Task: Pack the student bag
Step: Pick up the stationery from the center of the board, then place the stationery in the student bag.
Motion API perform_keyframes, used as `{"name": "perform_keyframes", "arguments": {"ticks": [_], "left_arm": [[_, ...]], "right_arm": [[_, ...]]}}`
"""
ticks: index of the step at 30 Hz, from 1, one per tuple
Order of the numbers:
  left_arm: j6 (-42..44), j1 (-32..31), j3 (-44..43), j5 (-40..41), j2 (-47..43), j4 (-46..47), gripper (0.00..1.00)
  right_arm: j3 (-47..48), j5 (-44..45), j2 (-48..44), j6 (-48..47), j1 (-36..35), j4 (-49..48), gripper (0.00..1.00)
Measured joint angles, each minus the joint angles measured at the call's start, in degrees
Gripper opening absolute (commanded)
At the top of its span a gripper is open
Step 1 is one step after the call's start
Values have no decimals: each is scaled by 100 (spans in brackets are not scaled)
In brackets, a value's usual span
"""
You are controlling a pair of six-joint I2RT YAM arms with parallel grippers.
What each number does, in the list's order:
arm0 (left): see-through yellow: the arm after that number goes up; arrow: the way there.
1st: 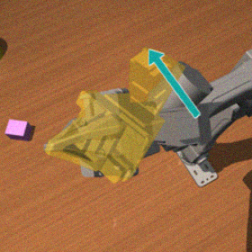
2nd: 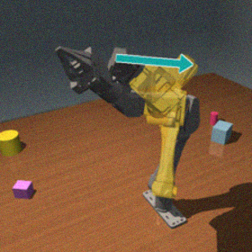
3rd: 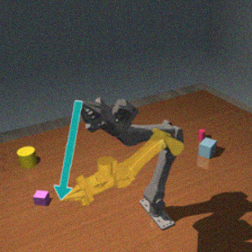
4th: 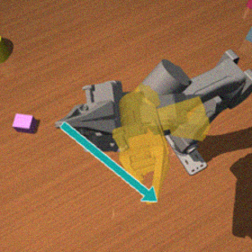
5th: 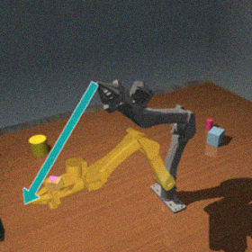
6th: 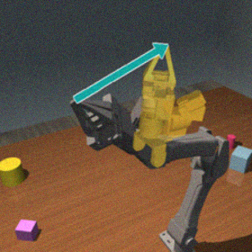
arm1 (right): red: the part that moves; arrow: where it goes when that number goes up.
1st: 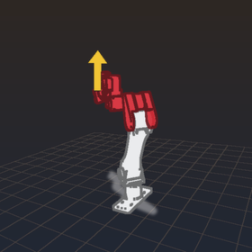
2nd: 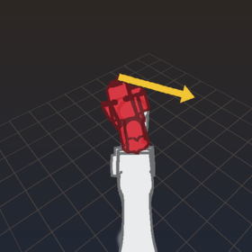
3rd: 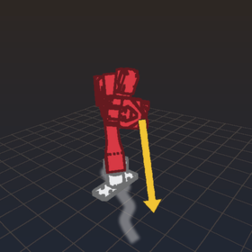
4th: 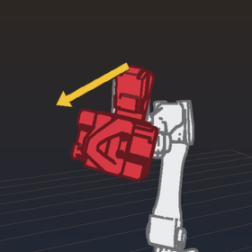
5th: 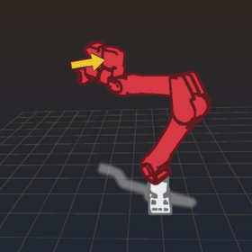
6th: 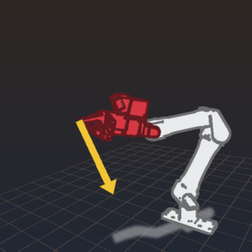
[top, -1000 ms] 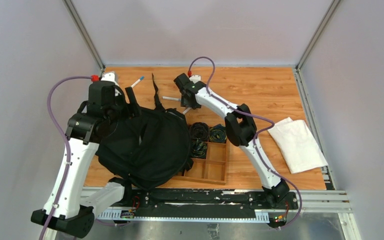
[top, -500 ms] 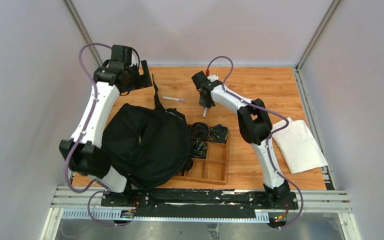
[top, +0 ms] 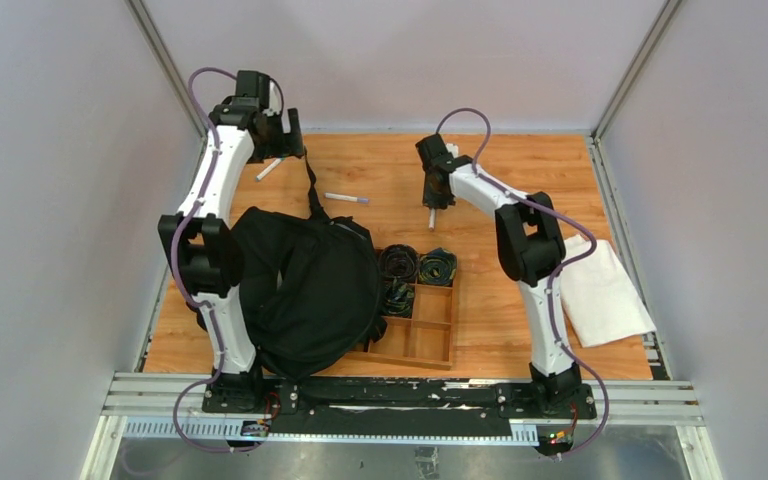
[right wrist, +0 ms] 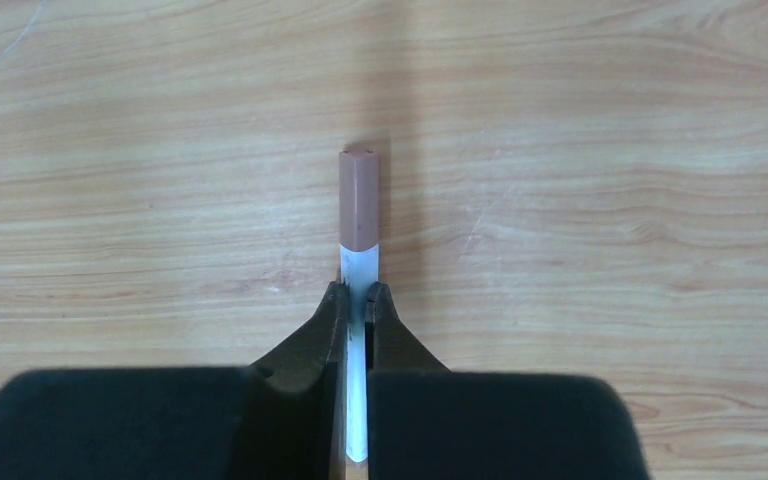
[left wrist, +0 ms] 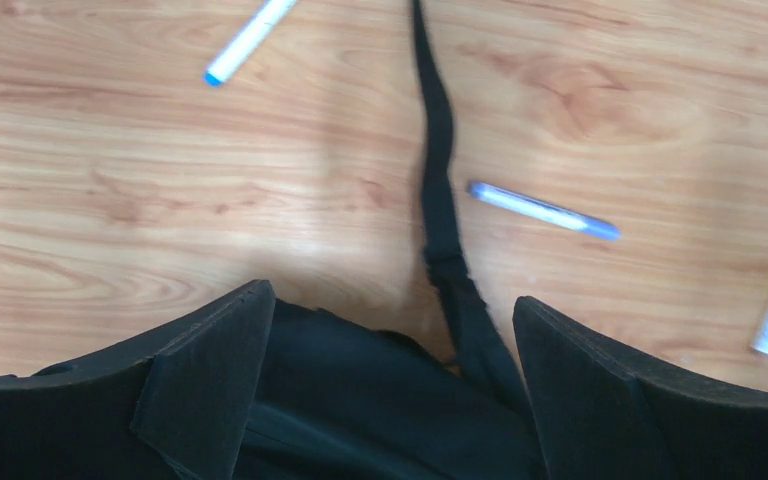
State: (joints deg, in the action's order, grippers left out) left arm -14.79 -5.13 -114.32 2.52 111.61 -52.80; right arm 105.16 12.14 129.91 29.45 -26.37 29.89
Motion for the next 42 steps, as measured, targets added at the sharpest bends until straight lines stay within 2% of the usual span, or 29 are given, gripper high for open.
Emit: {"name": "perform_keyframes", "arguments": {"ticks": [6,11,14,21,23,27,31,35,42], "left_arm": [[291,321,79,33,219,-44,93],[374,144,732,20,-280,-59,94],[369,-57,1429,140,-1086,-90,93],[125,-446,2938,476,-3718,-107,90],[11,-459,3309,553,-4232,-203,90],[-122,-686,3932,748,-4669,-570,87],[-138,-960,4417,713,-4583,-1008,81],[-282,-1152,4865,879,-4572,-1338,75],[-476,-1156,5058,1331,-4629,-1333,68]], "right_arm": [[-424,-431,-243,-396,317,-352,0],[-1034,-822,-723,-710,503,-544,0],[-1163,-1023,-1086,-822,540,-603,0],[-1362,-1414,-2175,-828,542,-855,0],[-1526,-1578,-2470,-780,542,-922,0],[-1939,-1980,-3077,-597,474,-929,0],[-2319,-2299,-3659,-339,118,-935,0],[-2653,-2509,-4207,-74,-651,-938,0],[-2859,-2601,-4413,275,-1668,-1023,0]]}}
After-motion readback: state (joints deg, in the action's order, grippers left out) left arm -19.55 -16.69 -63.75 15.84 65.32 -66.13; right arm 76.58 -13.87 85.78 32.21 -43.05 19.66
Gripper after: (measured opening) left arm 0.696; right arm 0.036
